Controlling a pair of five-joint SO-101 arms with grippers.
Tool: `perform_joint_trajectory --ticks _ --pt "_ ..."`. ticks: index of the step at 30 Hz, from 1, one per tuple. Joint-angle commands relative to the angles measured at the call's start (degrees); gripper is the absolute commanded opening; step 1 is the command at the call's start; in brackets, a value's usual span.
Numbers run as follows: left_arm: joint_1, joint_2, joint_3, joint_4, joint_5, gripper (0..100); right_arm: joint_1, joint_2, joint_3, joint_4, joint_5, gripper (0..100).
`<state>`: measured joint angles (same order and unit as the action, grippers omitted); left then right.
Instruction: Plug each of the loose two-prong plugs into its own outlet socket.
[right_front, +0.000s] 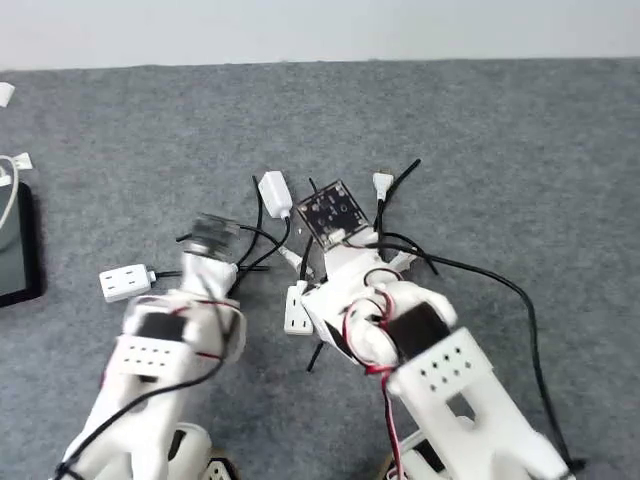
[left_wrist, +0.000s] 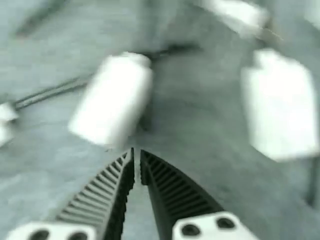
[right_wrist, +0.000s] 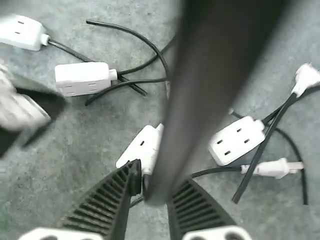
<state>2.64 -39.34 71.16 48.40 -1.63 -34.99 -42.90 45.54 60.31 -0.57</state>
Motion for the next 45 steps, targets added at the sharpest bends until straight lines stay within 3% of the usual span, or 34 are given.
perform_joint_trajectory --ticks 1,5,18,45 --pt "-9.58 -1.41 -0.57 -4.13 2.29 1 0.04 6.55 -4.66 -1.36 -3.69 0.9" --pt "-12.4 -1.41 -0.57 -6.24 2.29 1 -0.04 12.44 -10.11 0.4 -7.03 0.9" --pt "-12.4 -1.41 -0.48 -7.21 2.2 1 -0.22 20.79 -16.79 0.48 -13.54 0.8" --pt "-12.4 -1.32 -0.48 -7.3 1.93 1 -0.31 24.13 -15.47 1.63 -14.95 0.8"
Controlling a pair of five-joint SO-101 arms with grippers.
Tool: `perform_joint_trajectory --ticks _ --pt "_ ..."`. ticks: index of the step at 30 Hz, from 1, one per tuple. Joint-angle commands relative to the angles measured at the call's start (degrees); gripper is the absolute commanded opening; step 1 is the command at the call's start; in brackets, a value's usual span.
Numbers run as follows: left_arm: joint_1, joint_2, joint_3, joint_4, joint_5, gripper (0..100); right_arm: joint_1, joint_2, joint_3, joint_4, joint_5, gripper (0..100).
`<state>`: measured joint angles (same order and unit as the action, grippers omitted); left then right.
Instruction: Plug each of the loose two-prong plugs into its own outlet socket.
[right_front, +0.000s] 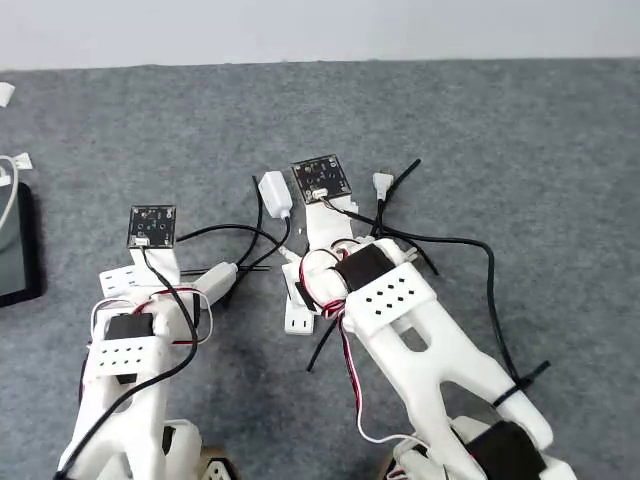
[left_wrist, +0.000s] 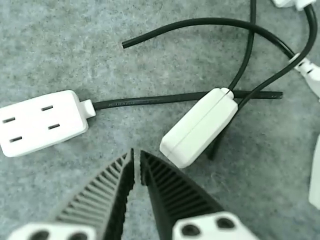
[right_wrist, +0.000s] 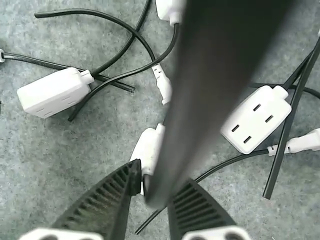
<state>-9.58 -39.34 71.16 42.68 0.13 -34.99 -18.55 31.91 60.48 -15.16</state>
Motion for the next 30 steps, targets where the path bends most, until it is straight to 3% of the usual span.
perform_joint_trajectory --ticks 1,21,30 --pt "-0.18 -1.32 -0.48 -1.58 0.18 1 -0.31 -0.22 -1.93 1.89 -0.35 0.8" --pt "-0.18 -1.23 -0.4 -1.58 0.18 1 -0.31 -0.22 3.25 -1.8 -0.26 0.8" --pt "-0.18 -1.32 -0.4 -1.58 0.18 1 -2.86 5.67 10.55 -9.54 6.95 0.8"
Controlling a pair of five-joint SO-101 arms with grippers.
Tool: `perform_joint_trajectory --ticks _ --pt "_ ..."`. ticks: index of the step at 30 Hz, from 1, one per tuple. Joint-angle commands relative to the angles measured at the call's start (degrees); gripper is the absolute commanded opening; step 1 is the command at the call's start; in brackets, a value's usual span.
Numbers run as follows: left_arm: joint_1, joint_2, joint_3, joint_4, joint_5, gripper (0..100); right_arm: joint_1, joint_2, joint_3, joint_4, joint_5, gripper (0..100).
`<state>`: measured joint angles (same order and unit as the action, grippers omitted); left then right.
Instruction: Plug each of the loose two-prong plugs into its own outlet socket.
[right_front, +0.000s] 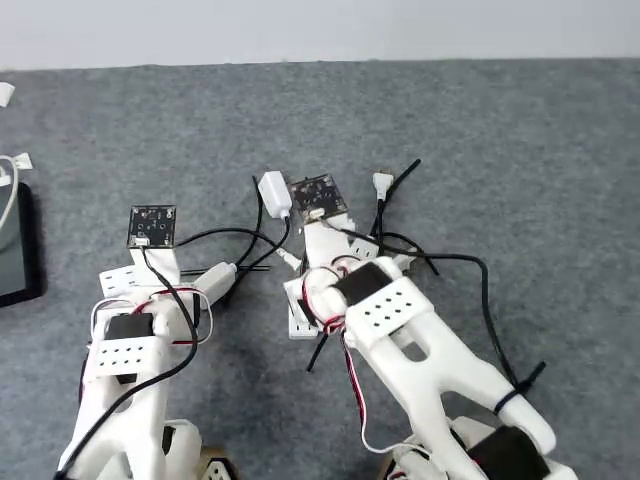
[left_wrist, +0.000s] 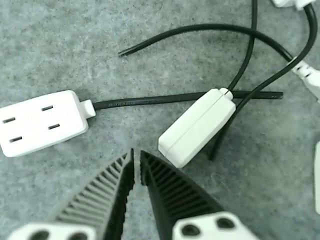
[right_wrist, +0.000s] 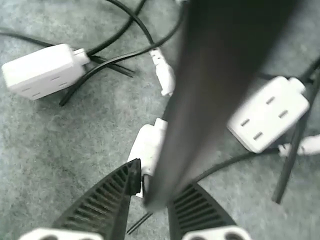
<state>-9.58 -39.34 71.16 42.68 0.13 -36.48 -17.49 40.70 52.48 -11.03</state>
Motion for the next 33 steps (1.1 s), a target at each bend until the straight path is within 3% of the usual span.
perform_joint_trajectory --ticks 1,7,13,19,22,26,33 --pt "-0.18 -1.32 -0.4 -1.58 0.18 1 -1.45 6.81 1.14 -1.63 3.52 0.8" --pt "-0.18 -1.32 -0.4 -1.58 0.18 1 -1.36 17.89 -6.77 3.82 4.04 0.9" --pt "-0.18 -1.32 -0.4 -1.58 0.18 1 -1.71 17.71 -7.56 4.09 3.96 2.8" --pt "-0.18 -1.32 -0.4 -1.58 0.09 1 -6.64 16.66 -7.56 4.62 2.11 25.8" --pt "-0.18 -1.32 -0.4 -1.58 0.09 1 -11.47 16.57 -8.35 4.79 1.58 31.1" --pt "-0.18 -1.32 -0.4 -1.58 0.09 1 -14.73 17.19 -10.29 5.49 1.41 27.6" --pt "-0.18 -1.32 -0.4 -1.58 0.09 1 -12.09 17.36 -10.11 3.38 1.58 16.3"
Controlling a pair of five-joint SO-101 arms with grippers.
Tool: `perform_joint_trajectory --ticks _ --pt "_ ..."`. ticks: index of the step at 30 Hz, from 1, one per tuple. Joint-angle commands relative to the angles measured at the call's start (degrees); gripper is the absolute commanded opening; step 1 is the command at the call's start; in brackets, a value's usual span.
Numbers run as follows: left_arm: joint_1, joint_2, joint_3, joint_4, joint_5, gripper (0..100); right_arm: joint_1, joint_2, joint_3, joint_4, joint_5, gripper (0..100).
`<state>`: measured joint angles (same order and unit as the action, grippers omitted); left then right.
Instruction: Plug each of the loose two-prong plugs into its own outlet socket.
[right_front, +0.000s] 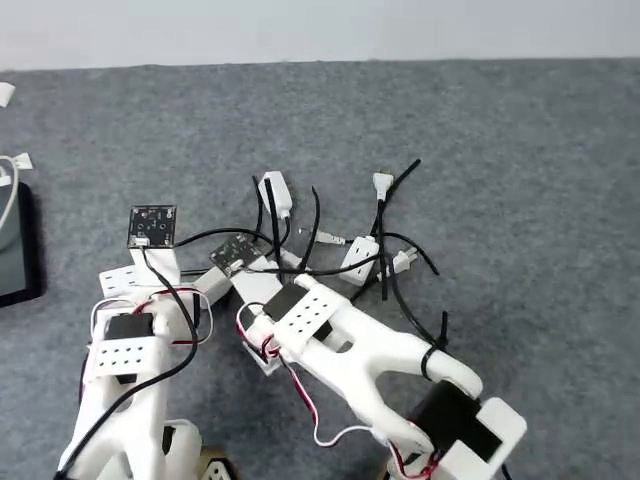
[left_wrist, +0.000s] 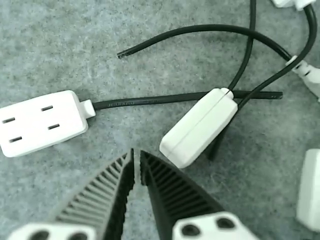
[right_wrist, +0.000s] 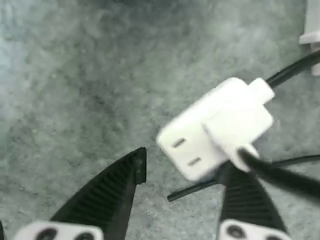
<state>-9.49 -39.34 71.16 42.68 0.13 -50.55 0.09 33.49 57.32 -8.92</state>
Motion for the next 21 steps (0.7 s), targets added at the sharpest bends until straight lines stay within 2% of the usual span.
perform_joint_trajectory --ticks 1,4,8,15,21 --pt "-0.26 -1.32 -0.4 -1.58 0.09 1 3.38 0.13 -2.37 -2.51 -0.53 15.8" --pt "-0.26 -1.32 -0.4 -1.58 0.09 1 6.11 2.33 -2.73 -4.18 -0.44 15.9" --pt "-0.26 -1.32 -0.4 -1.58 0.09 1 6.2 5.49 -7.74 -1.36 -0.44 17.4" --pt "-0.26 -1.32 -0.4 -1.58 0.09 1 5.14 6.99 -14.07 3.65 -3.96 39.5" --pt "-0.26 -1.32 -0.4 -1.58 -1.93 1 4.35 7.52 -16.7 3.3 -8.35 39.0"
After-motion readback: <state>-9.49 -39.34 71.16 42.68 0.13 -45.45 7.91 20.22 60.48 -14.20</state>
